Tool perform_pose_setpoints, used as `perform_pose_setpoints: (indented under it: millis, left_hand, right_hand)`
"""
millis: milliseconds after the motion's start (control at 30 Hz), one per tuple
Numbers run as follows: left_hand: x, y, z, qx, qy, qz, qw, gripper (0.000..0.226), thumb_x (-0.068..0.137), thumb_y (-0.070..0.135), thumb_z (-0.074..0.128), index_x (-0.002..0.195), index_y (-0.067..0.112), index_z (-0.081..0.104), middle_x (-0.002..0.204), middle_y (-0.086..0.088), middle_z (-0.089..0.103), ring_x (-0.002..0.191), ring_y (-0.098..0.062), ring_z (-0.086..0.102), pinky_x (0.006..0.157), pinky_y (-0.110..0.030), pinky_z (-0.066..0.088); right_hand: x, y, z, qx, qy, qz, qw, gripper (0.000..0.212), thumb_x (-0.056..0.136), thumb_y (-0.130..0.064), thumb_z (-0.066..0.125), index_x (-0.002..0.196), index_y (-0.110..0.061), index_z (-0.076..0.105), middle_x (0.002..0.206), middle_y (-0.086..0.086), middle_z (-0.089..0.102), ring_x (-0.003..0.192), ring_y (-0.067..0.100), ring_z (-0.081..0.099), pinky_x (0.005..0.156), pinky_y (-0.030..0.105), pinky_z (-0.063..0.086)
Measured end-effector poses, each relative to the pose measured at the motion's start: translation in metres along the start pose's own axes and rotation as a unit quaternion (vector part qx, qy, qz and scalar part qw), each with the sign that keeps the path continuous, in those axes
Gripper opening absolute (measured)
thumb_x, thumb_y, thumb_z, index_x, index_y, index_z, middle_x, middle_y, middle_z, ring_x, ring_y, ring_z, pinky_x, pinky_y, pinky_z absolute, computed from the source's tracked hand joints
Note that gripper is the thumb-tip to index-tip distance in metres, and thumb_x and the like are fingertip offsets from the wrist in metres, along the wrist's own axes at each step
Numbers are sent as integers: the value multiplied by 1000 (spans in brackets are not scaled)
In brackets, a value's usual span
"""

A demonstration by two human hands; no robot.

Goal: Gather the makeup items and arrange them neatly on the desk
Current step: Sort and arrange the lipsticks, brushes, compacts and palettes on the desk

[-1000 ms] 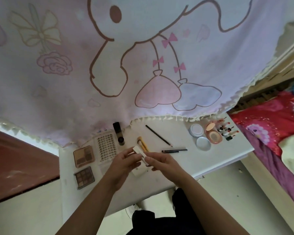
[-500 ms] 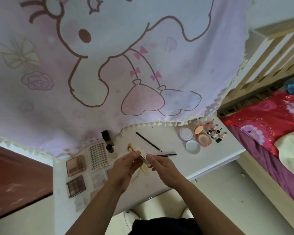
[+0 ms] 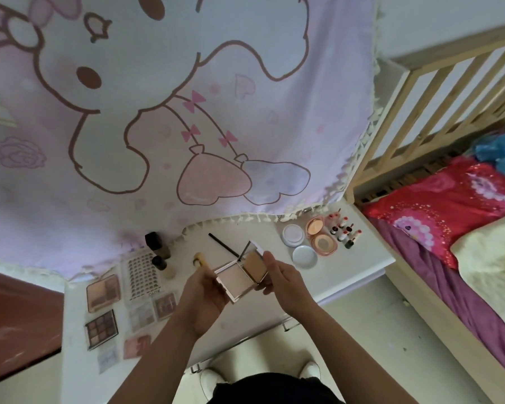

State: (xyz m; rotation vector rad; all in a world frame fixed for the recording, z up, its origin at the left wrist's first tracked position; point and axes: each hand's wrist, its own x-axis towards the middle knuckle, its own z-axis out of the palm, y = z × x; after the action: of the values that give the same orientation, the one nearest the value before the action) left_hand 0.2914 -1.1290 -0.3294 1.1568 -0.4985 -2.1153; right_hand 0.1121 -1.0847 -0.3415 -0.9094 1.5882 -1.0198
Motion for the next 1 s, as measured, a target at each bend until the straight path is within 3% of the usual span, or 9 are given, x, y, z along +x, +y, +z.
perform_pose_setpoints:
  millis: [67,133,200,400,567,733,867,1000]
  left_hand:
    - [3,-1,4,-15,29,-9,999,49,88,4,31,77,10,78,97,-20,72,88,-31,66,89,-44,49]
    - [8,-2,4,-13,64,-27,997,48,84,5,31,112,-3,69,120,-28,65,104,-36,61,87,-43,52]
    - [11,-3,5,6,82,-43,996,53,82,5,32,125,-5,60,127,-28,61,109,-37,58,83,-40,55]
    - [15,-4,13,54,77,-50,994,46,85,-1,32,120,-7,61,116,-28,66,95,-34,64,77,-40,56]
    - [17,-3,13,67,60,-56,994,44,86,-4,32,116,-7,63,115,-27,67,92,-33,67,69,-34,59]
    - [20,-2,3,128,48,-65,989,40,85,-4,37,102,-2,74,99,-21,70,88,-31,62,73,-36,56]
    - [29,-4,-10,162,65,-88,981,34,87,-4,46,88,4,79,71,-8,58,65,-17,48,60,-29,44]
    - [42,-3,-21,133,78,-92,984,27,89,-6,49,97,-2,74,82,-14,60,66,-17,49,59,-26,47]
  right_hand:
    - [3,1,-5,2,8,1,1000,62,100,-55,40,86,-3,71,74,11,73,73,25,70,69,36,57]
    - [6,3,-9,4,11,8,1000,64,99,-58,40,85,-4,72,73,11,73,72,26,71,68,35,56]
    - [9,2,-14,7,7,22,1000,62,98,-59,40,85,-8,72,72,11,73,71,27,70,64,31,55]
    - [15,0,-23,15,-2,21,1000,42,97,-54,50,95,-17,69,82,5,73,66,23,73,55,29,51]
    - [25,12,-17,-113,18,-10,993,25,91,-41,65,96,-16,67,79,-4,73,65,9,72,60,29,58]
    - [33,19,-8,-159,34,0,987,32,90,-49,63,92,-18,67,80,-5,73,61,7,71,64,32,59]
    - [39,25,-6,-215,34,3,976,37,85,-56,64,90,-19,68,76,-8,70,67,7,67,72,33,56]
    - [43,24,-6,-89,11,96,991,44,97,-57,48,108,-18,67,93,3,73,72,17,73,61,29,53]
